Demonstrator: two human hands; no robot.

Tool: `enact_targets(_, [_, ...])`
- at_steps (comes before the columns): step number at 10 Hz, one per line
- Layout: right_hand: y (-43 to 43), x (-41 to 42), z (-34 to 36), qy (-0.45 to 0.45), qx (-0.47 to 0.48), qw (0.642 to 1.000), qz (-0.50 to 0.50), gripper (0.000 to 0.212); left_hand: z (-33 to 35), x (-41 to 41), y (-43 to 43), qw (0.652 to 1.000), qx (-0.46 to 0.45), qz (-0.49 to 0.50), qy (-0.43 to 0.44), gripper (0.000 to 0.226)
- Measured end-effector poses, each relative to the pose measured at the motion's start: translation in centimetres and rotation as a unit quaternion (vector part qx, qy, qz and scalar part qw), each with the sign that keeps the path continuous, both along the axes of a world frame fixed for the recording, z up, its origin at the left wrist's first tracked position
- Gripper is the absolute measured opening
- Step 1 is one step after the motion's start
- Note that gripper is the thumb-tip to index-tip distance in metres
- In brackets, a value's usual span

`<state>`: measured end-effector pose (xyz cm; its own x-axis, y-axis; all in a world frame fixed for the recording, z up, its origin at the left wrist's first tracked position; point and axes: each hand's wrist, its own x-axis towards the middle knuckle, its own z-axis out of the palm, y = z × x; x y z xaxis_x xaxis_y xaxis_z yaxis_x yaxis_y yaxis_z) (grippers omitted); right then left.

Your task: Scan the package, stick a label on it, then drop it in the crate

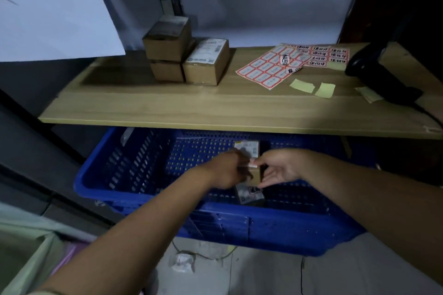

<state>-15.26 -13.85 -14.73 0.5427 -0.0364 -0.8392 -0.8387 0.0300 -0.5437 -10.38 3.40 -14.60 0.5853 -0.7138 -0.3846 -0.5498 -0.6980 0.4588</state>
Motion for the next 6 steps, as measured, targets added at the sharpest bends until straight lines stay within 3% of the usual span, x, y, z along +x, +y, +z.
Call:
enact_targets(1, [0.3,0.6,-3.8,0.021,-0.058,0.998,0.025,0.021,-3.0,1.5,-2.0,0.985,0.142,-0.081,0.054,0.042])
enact_targets(2, [0.5,1.3,-6.6,0.015,-0.094,0.994,0.047,0.026,-6.0,2.7,-3.3,0.961,0.247,-0.1,0.072,0.056])
enact_targets(3, [0.3,1.4,-6.6,-0.002,-0.117,0.99,0.08,0.022,-6.8,3.4,-3.5,0.957,0.266,-0.089,0.072,0.075])
enact_targets(4, [0.1,1.2,-6.3,-0.006,-0.172,0.973,0.152,0.032,-6.2,3.0,-3.3,0.968,0.226,-0.103,0.026,0.076])
enact_targets(5, [1.1,0.4,-2.6,-0.101,-0.28,0.916,0.268,0.05,-4.5,2.7,-3.2,0.977,0.188,-0.099,-0.008,0.053])
enact_targets(6, [1.9,-2.2,1.5,-0.198,-0.352,0.852,0.333,0.037,-1.4,1.0,-2.2,0.986,0.143,-0.07,-0.038,0.038])
